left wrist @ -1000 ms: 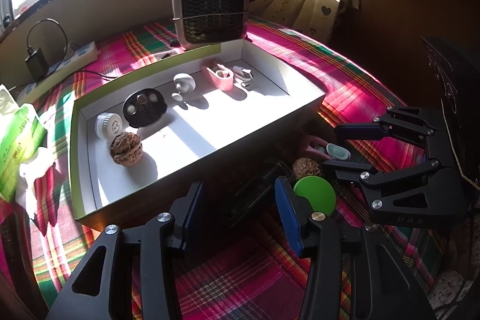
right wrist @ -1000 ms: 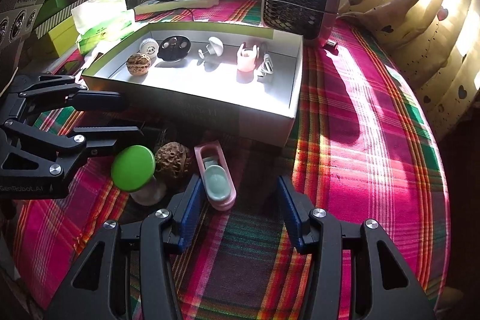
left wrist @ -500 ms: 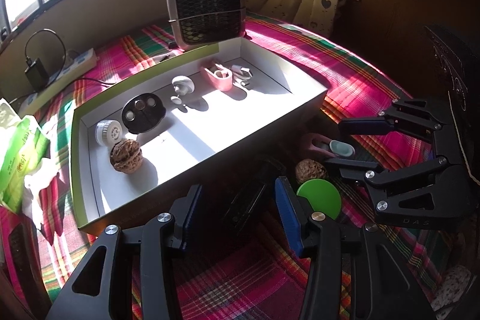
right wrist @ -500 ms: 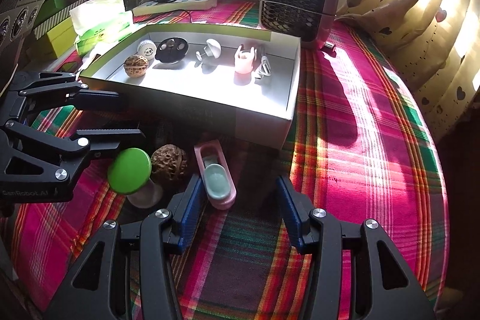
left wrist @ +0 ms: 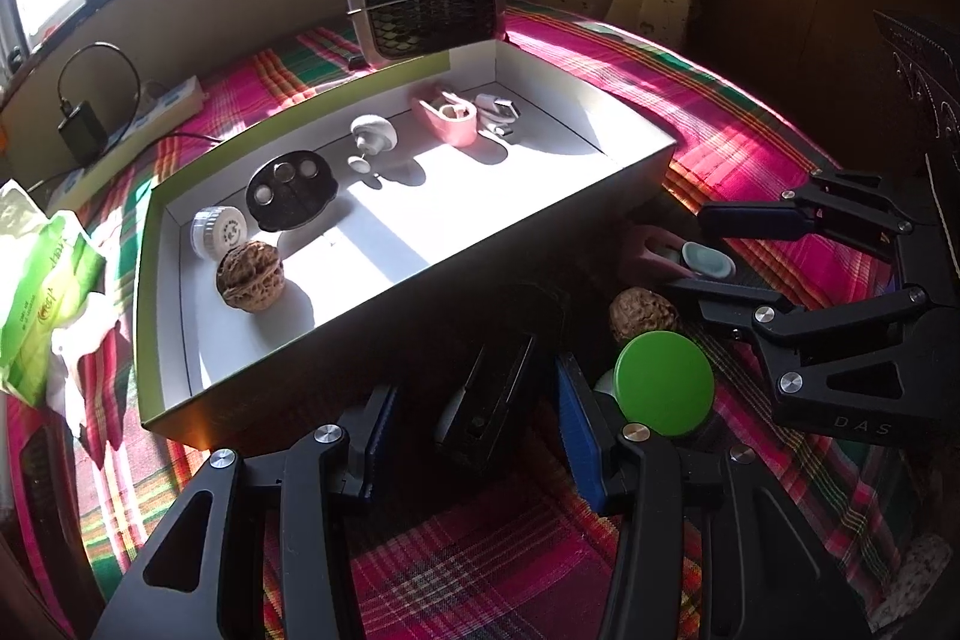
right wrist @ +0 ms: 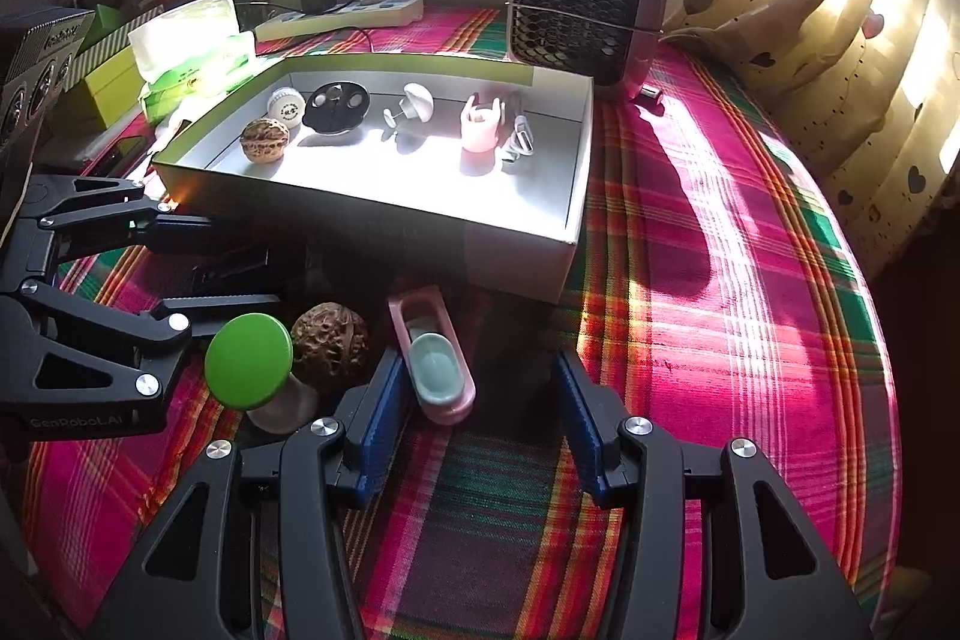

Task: Organize objects
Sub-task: 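Grasp the black cylinder with the left tool while the right tool grasps the pink holder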

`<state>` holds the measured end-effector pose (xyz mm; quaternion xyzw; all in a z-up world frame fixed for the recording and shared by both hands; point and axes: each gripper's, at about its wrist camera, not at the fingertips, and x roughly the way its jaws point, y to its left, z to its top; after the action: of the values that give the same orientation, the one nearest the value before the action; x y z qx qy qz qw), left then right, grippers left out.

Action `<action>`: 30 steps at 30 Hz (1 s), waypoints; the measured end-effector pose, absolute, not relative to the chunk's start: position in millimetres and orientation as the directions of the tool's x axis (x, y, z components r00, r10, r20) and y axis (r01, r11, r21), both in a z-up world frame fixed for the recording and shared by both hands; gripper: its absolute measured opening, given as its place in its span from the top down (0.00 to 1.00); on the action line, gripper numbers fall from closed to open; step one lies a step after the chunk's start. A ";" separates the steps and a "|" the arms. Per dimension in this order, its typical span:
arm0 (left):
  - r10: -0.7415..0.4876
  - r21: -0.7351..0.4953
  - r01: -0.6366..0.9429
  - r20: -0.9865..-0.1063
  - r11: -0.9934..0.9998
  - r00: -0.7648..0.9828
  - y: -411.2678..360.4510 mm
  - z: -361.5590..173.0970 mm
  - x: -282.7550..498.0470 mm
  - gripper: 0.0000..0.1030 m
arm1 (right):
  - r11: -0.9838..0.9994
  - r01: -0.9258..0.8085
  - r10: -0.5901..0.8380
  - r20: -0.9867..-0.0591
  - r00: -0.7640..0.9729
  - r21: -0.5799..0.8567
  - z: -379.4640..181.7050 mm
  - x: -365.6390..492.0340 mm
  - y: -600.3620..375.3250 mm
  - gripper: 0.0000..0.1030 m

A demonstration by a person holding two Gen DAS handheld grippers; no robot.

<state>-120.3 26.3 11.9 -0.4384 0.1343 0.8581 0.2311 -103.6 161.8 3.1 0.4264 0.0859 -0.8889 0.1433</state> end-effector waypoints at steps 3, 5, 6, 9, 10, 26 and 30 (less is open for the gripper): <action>0.287 0.010 -0.508 -0.816 -0.861 -0.502 25.5 12.4 -122.2 0.56 | -0.945 0.327 -0.182 -0.783 -0.595 -0.028 3.3 -103.7 161.8 0.52; 0.288 0.006 -0.504 -0.816 -0.863 -0.502 25.7 12.6 -122.6 0.56 | -0.944 0.328 -0.182 -0.783 -0.595 -0.029 3.3 -104.0 162.1 0.52; 0.286 0.008 -0.504 -0.815 -0.864 -0.503 26.1 12.5 -122.1 0.56 | -0.945 0.327 -0.182 -0.783 -0.595 -0.028 3.3 -104.0 162.1 0.52; 0.283 0.014 -0.506 -0.815 -0.863 -0.505 26.5 12.9 -122.0 0.57 | -0.944 0.330 -0.186 -0.783 -0.593 -0.026 3.3 -103.9 162.0 0.53; 0.287 0.009 -0.506 -0.816 -0.862 -0.502 26.7 13.3 -122.7 0.59 | -0.943 0.332 -0.189 -0.783 -0.593 -0.024 3.2 -103.8 161.6 0.54; 0.282 0.008 -0.489 -0.809 -0.872 -0.515 29.3 12.6 -119.6 0.76 | -0.929 0.369 -0.217 -0.779 -0.588 -0.021 3.7 -98.9 152.6 0.82; 0.284 0.004 -0.488 -0.810 -0.873 -0.514 29.0 12.7 -118.9 0.76 | -0.929 0.369 -0.217 -0.779 -0.588 -0.020 3.8 -98.8 152.1 0.82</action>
<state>-118.9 29.0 12.7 -0.4392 0.1162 0.8622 0.2239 -98.8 152.1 3.8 0.4225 0.0903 -0.8866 0.1652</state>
